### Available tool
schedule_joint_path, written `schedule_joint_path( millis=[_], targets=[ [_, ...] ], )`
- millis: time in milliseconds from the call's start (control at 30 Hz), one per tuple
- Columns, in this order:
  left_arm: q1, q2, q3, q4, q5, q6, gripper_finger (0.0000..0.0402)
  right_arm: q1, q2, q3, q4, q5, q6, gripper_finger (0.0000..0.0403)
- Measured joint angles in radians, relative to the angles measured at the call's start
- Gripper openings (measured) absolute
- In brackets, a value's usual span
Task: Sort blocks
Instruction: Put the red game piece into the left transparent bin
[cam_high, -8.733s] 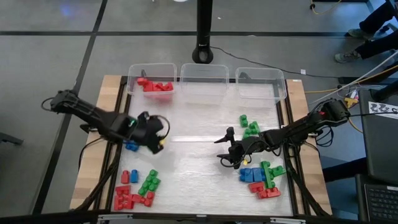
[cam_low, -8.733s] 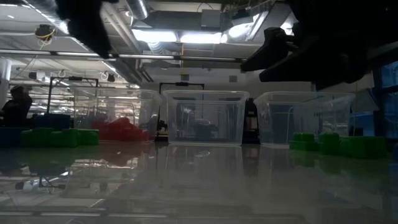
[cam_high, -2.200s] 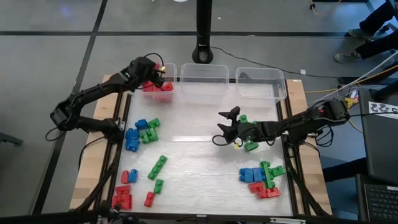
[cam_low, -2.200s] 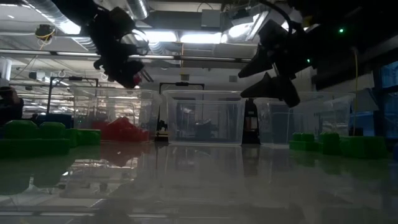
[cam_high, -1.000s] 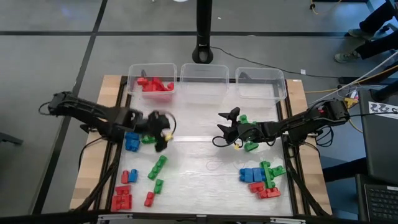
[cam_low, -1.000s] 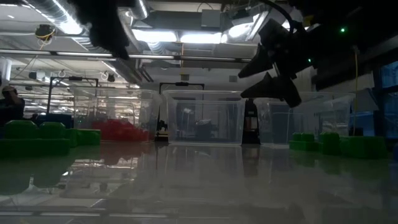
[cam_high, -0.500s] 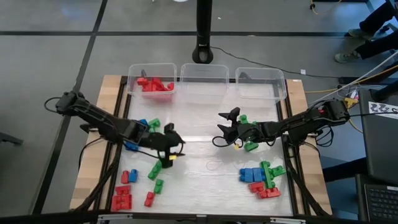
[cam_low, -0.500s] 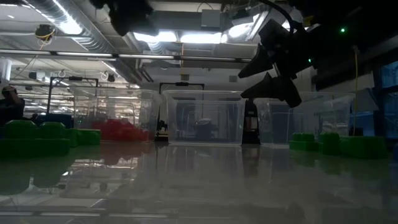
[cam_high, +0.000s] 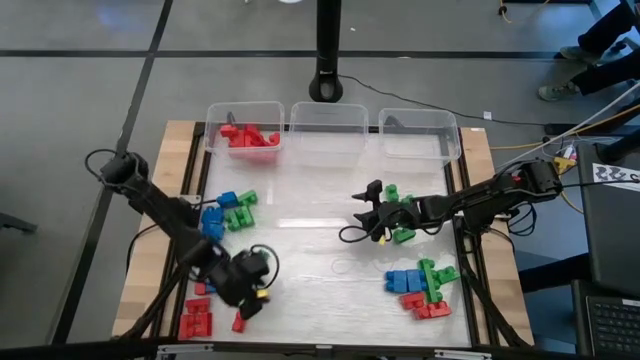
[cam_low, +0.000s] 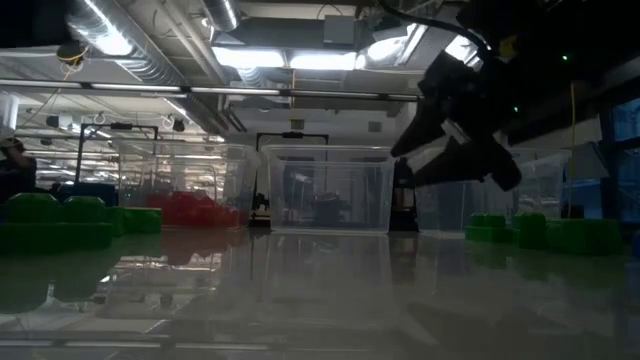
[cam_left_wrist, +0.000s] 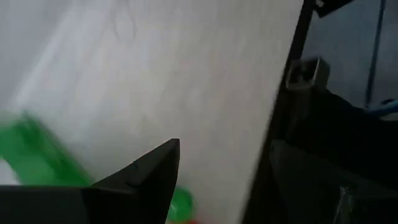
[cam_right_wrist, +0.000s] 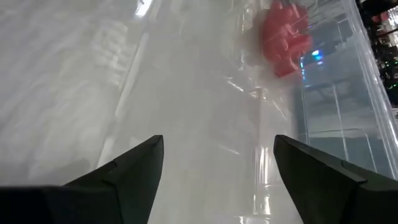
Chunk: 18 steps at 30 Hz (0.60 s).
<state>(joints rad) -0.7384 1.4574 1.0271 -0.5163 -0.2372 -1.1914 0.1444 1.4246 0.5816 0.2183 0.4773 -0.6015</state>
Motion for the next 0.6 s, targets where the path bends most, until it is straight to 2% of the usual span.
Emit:
schedule_joint_path(
  millis=[333, 467, 600],
  targets=[
    [-0.169, 0.147, 0.000, 0.002, 0.073, -0.491, 0.0239, 0.000, 0.000, 0.000, 0.000, -0.025, 0.107, 0.0305],
    [-0.194, 0.191, 0.000, 0.002, 0.097, -0.598, 0.0239, 0.000, 0.000, 0.000, 0.000, -0.084, 0.110, 0.0305],
    [-0.201, 0.203, 0.003, 0.010, 0.105, -0.642, 0.0239, 0.000, 0.000, 0.000, 0.003, -0.120, 0.111, 0.0305]
  ],
)
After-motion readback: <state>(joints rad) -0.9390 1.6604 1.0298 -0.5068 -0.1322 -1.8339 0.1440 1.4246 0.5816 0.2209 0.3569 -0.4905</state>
